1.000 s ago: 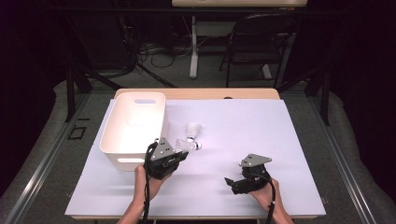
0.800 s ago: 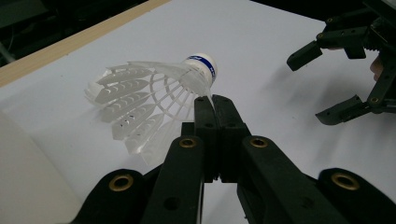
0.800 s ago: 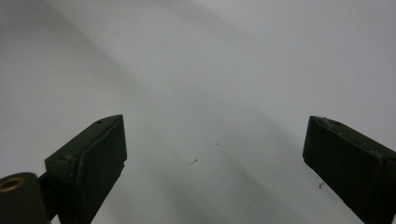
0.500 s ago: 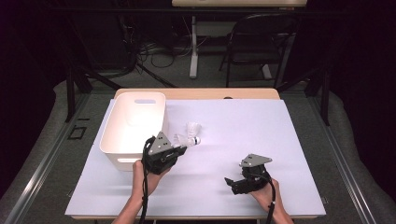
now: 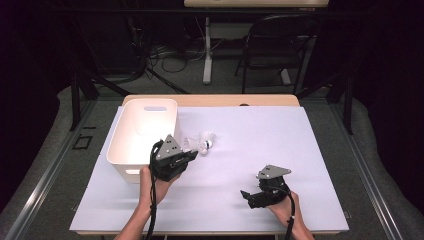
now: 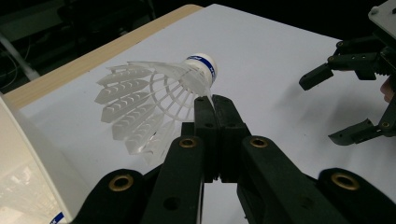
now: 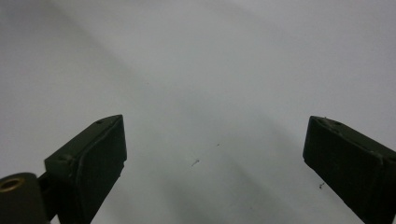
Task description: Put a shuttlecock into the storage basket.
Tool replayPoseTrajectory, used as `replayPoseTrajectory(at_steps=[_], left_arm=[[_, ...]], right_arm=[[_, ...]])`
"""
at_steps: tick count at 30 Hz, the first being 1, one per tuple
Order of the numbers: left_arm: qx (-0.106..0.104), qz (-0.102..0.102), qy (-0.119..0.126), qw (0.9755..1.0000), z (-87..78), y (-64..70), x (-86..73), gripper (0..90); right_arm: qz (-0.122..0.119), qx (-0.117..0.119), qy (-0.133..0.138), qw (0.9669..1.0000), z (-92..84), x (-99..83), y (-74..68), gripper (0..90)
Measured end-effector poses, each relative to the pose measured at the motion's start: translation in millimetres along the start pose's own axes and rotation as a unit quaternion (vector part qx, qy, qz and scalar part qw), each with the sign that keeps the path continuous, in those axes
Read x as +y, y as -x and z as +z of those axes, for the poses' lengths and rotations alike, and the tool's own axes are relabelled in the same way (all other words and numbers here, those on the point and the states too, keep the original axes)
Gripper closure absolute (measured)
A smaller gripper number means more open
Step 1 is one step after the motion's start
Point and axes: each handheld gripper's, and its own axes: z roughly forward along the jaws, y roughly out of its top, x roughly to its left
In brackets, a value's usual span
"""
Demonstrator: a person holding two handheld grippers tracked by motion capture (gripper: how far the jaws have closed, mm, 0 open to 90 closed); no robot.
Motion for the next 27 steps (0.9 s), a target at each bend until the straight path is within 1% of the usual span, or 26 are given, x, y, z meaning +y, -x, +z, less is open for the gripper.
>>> replayPoseTrajectory(at_steps=[9, 20, 27], left_arm=[[0.006, 0.000, 0.005, 1.0000, -4.3, -5.5, 6.3, 90.0], [0.019, 0.001, 0.014, 0.9997, -11.9, -13.5, 13.6, 90.0], [0.029, -0.005, 0.023, 0.9993, -19.9, -20.3, 16.2, 90.0]], right_arm=[[-0.001, 0.000, 0.001, 1.0000, -0.2, 0.1, -0.1, 5.5], [0.001, 0.000, 0.002, 1.0000, -0.3, 0.1, -0.2, 5.5], [0.000, 0.000, 0.002, 1.0000, -0.9, 0.2, 0.5, 5.5]])
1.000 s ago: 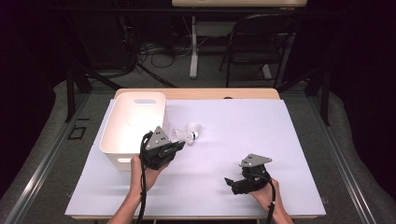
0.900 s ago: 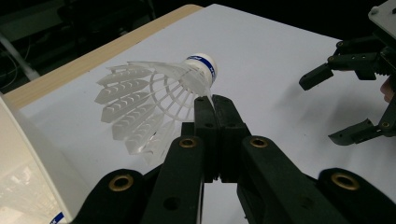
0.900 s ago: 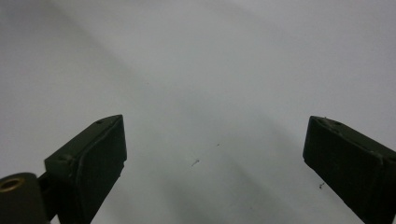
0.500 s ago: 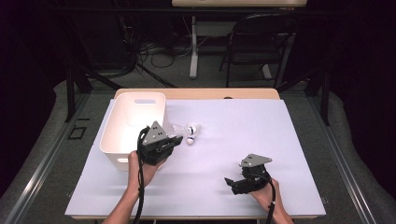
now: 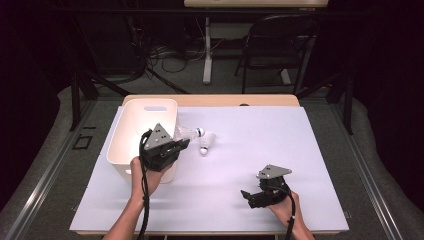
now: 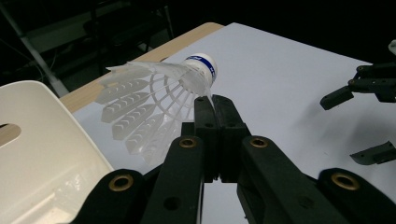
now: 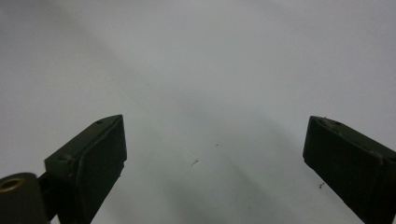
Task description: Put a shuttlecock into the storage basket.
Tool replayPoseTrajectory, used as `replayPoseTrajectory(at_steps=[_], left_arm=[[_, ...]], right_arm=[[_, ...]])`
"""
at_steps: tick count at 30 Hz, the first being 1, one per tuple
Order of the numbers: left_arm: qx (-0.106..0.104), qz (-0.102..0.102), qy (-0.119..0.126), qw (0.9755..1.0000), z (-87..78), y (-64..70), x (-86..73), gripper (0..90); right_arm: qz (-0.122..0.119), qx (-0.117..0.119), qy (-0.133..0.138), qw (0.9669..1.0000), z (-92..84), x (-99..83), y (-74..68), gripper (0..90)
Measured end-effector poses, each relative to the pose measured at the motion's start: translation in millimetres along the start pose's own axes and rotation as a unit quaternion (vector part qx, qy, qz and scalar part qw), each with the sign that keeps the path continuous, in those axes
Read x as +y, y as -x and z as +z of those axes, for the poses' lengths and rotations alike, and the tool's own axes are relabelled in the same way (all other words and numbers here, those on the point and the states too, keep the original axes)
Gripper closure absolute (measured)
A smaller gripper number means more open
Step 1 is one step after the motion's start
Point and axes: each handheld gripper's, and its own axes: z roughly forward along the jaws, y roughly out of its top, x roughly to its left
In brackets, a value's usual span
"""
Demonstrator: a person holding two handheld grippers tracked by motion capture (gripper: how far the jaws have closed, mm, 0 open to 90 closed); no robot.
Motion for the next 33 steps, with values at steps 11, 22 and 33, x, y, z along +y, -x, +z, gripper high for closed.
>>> replayPoseTrajectory(at_steps=[11, 22, 33], left_arm=[[0.012, 0.002, 0.009, 0.9999, -7.9, -6.3, 5.5, 90.0], [0.028, 0.001, 0.015, 0.9995, -16.4, -14.0, 8.6, 90.0], [0.042, -0.005, 0.019, 0.9989, -23.7, -21.7, 6.7, 90.0]], right_arm=[[0.001, 0.001, 0.000, 1.0000, 0.5, 0.2, -0.9, 5.5], [0.001, 0.001, -0.001, 1.0000, 0.3, 0.2, -0.8, 5.5], [0.001, 0.000, 0.000, 1.0000, -0.4, 0.4, -0.8, 5.5]])
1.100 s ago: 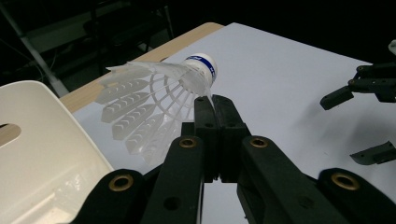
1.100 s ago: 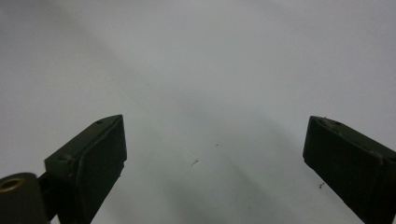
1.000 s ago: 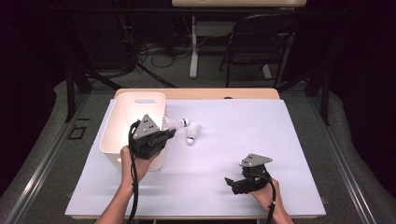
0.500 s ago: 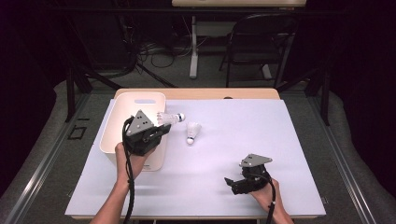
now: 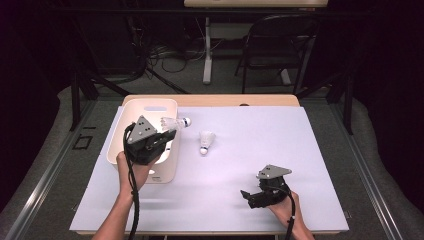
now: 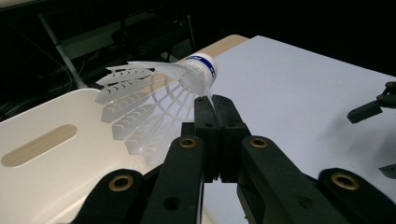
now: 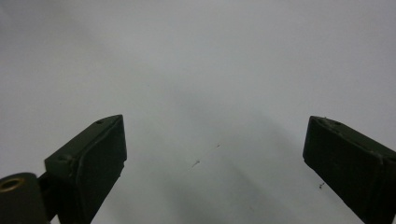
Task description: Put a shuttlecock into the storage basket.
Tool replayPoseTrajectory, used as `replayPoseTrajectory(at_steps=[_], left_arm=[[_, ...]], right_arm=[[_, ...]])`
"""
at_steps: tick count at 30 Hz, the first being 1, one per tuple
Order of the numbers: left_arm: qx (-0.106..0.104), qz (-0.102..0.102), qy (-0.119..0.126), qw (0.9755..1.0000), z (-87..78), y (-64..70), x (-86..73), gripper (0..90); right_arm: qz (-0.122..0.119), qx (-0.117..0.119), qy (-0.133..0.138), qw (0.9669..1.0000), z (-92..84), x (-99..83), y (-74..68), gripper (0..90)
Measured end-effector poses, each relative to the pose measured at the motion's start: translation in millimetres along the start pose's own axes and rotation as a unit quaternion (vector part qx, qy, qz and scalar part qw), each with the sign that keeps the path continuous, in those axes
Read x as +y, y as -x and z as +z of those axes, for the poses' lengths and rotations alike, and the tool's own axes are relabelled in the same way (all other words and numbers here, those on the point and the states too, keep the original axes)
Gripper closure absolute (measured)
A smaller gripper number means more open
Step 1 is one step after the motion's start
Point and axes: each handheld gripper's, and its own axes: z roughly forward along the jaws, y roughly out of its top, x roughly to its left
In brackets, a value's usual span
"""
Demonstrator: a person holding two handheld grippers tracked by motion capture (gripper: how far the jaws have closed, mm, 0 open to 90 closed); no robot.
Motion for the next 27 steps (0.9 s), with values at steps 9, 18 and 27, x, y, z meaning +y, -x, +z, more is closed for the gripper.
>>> replayPoseTrajectory(at_steps=[9, 18, 27], left_arm=[[0.011, -0.006, 0.006, 0.9999, -7.5, -6.9, -1.3, 90.0], [0.030, -0.015, 0.012, 0.9994, -16.6, -14.5, -3.1, 90.0], [0.043, -0.021, 0.015, 0.9987, -22.7, -20.9, -5.1, 90.0]], right_arm=[[0.004, -0.003, 0.003, 1.0000, -0.6, 0.1, 0.3, 4.5], [0.004, -0.003, 0.001, 1.0000, -0.4, 0.1, -0.1, 4.0], [0.002, -0.004, 0.000, 1.0000, -0.2, 0.3, 0.1, 4.0]])
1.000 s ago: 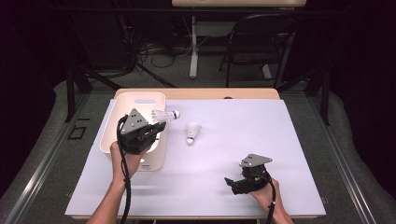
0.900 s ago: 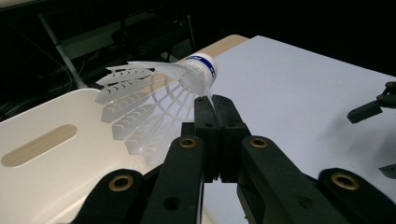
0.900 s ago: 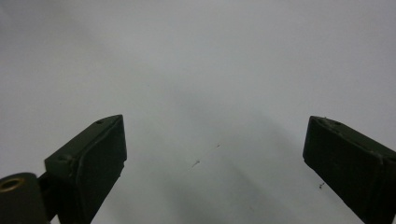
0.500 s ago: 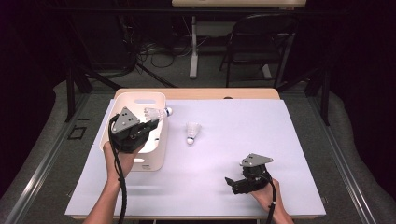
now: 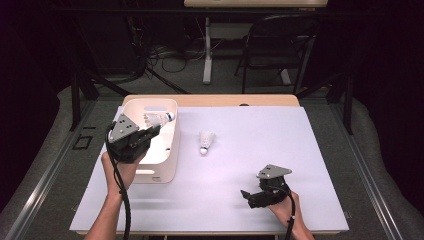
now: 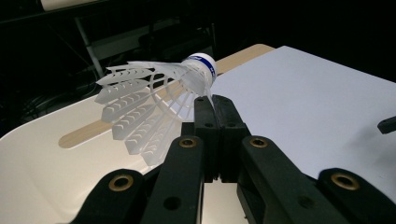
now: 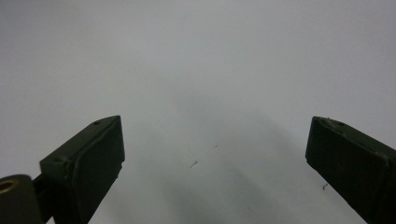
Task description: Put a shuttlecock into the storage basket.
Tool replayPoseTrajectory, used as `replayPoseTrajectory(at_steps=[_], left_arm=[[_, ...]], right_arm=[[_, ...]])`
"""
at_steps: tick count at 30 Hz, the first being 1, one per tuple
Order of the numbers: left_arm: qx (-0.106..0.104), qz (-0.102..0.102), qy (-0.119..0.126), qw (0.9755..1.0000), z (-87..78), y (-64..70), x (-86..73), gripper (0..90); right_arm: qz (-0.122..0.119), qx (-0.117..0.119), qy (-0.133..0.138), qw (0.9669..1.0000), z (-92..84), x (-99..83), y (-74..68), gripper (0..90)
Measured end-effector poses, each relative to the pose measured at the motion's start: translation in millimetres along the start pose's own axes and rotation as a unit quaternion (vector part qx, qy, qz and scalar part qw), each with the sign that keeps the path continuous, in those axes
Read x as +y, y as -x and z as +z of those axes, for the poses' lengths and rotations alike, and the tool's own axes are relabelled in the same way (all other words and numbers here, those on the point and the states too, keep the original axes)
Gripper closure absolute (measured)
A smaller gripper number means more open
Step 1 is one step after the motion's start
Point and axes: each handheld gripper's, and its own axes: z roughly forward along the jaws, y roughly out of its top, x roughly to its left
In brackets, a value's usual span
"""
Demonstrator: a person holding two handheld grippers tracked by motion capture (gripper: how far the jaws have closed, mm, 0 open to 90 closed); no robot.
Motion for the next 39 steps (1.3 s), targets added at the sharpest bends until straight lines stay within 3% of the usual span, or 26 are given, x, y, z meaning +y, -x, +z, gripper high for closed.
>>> replayPoseTrajectory(at_steps=[17, 28, 39], left_arm=[[0.031, -0.026, 0.001, 0.9992, -5.4, -15.0, -8.2, 90.0], [0.049, -0.044, -0.012, 0.9977, -2.2, -22.1, -18.5, 89.9], [0.056, -0.049, -0.032, 0.9967, 3.3, -28.3, -27.0, 89.8]], right_arm=[[-0.001, 0.001, 0.002, 1.0000, 0.1, 0.1, -0.3, 4.2], [-0.001, 0.001, 0.000, 1.0000, 0.0, 0.2, 0.2, 4.2], [-0.001, 0.002, 0.001, 1.0000, 0.4, 0.2, 0.1, 4.3]])
